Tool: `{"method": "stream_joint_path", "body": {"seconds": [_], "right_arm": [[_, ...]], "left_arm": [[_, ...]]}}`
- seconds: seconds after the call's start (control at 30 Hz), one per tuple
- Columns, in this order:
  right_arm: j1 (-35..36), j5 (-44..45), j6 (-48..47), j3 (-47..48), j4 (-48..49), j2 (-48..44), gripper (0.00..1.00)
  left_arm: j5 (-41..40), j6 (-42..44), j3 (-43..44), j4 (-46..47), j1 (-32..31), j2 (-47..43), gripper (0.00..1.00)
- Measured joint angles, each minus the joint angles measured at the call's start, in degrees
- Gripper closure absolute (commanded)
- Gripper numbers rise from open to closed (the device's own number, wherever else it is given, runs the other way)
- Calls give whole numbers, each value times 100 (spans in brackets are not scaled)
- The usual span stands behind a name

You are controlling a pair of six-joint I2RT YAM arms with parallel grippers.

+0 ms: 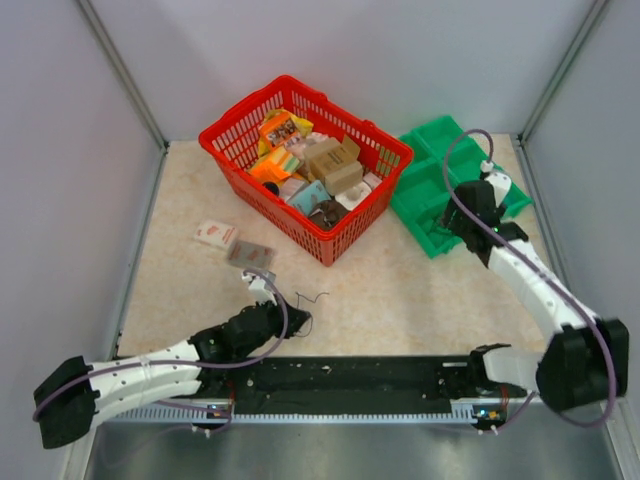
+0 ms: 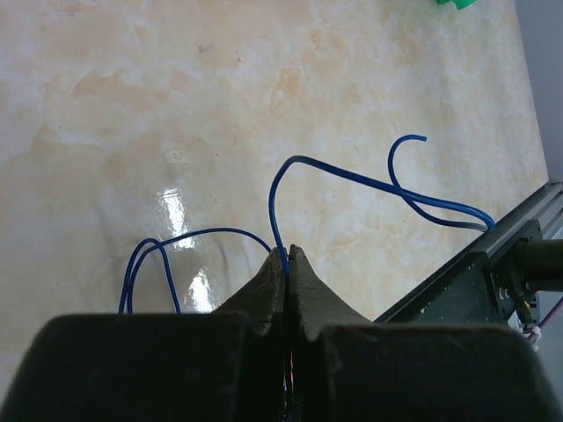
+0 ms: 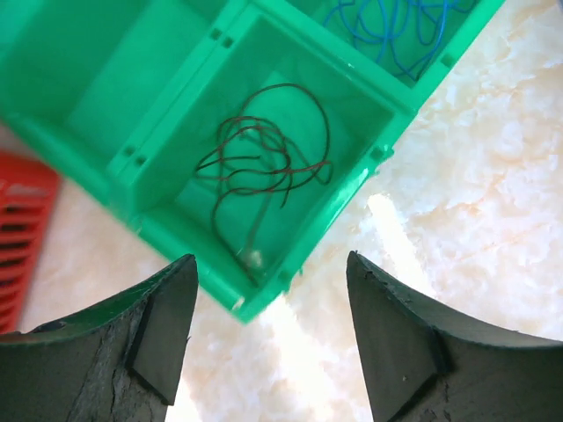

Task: Untangle the cables

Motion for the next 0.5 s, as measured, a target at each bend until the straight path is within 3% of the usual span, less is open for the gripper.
{"method": "stream_joint_path", "body": {"seconds": [0.13, 0.27, 0.5], "right_arm": [[262, -490, -72, -743, 87, -1515, 30], [1054, -1572, -229, -1698, 391, -2625, 30], [2822, -3633, -170, -3163, 1582, -3143, 31]], "left_arm": [[11, 9, 0, 50, 0, 199, 100], [68, 52, 0, 90, 0, 431, 100], [664, 323, 116, 271, 0, 654, 100]]}}
